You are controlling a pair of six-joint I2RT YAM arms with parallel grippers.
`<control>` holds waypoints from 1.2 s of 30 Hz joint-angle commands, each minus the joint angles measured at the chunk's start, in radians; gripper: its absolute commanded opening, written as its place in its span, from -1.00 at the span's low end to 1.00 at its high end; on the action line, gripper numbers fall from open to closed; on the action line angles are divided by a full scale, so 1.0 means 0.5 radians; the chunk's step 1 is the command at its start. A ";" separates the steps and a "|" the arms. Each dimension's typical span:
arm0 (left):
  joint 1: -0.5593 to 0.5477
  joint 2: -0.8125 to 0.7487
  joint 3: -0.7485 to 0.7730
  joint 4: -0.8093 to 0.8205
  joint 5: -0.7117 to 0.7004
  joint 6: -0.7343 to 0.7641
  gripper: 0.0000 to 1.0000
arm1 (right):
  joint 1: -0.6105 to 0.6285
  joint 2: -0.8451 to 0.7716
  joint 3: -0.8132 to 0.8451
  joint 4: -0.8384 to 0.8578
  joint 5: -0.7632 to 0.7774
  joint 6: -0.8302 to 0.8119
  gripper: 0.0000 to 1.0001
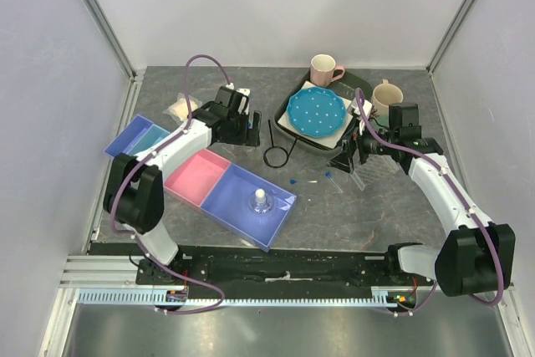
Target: Organize the chemistry lab equipment
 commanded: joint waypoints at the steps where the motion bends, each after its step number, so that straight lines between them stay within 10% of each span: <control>1: -0.022 0.131 0.158 -0.042 -0.099 0.090 0.78 | -0.005 -0.049 -0.004 0.065 -0.076 -0.048 0.96; 24: -0.071 0.536 0.379 -0.122 -0.216 0.105 0.50 | -0.005 0.031 0.000 0.025 -0.051 -0.091 0.96; 36: -0.077 0.432 0.367 -0.104 -0.237 0.114 -0.39 | -0.005 0.049 0.003 0.003 -0.008 -0.131 0.96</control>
